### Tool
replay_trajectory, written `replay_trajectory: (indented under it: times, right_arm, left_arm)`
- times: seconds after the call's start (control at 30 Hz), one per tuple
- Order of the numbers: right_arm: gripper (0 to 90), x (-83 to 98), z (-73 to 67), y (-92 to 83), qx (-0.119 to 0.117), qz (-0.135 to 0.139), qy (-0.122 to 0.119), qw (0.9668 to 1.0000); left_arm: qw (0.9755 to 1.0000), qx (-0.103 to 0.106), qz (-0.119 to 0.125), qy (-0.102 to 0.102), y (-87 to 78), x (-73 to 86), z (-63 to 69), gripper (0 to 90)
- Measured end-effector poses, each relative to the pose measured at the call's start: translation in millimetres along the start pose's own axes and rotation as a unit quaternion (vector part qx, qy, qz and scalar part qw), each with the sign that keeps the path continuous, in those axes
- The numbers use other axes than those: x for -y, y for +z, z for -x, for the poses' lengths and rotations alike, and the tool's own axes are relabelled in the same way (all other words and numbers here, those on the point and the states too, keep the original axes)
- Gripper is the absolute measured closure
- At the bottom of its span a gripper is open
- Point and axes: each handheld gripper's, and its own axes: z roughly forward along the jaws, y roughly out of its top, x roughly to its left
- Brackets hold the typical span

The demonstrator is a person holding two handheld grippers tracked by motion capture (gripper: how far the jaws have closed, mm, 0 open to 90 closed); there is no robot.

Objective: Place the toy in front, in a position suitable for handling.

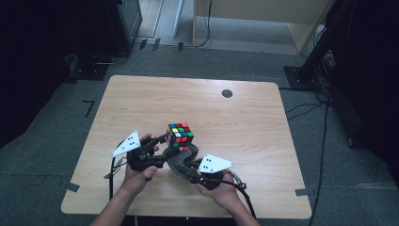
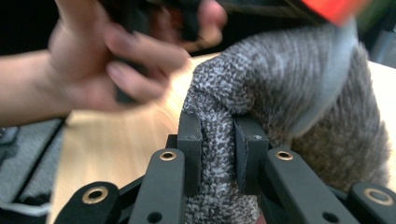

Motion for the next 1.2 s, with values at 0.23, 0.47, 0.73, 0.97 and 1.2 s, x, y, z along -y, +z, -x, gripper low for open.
replay_trajectory:
  times: [0.23, 0.47, 0.73, 0.97, 1.2]
  right_arm:
    - [79.7, -2.0, 7.9, -10.7, 0.026, 0.069, 0.079, 0.9942]
    - [79.6, 7.2, 30.6, -27.0, 0.125, 0.079, 0.115, 0.9823]
    - [78.6, 6.5, 10.9, -5.2, 0.035, 0.045, 0.086, 0.9946]
    - [78.4, 8.8, 26.8, -20.5, 0.112, 0.041, 0.074, 0.9901]
    - [50.2, 12.8, 49.9, -36.4, 0.191, 0.03, 0.064, 0.9791]
  left_arm:
    - [0.9997, -0.02, -0.012, -0.007, 2.5, 2.6, -1.8, 34.2]
    - [0.9994, -0.027, 0.0, -0.021, -6.2, -2.1, -10.7, 34.2]
    - [0.9992, -0.02, -0.027, -0.021, 1.8, 1.6, -7.5, 34.2]
    - [0.9982, -0.035, -0.04, -0.027, -0.3, 0.3, -13.0, 34.3]
    - [0.9955, -0.047, -0.054, -0.062, -4.6, -2.5, -24.9, 34.2]
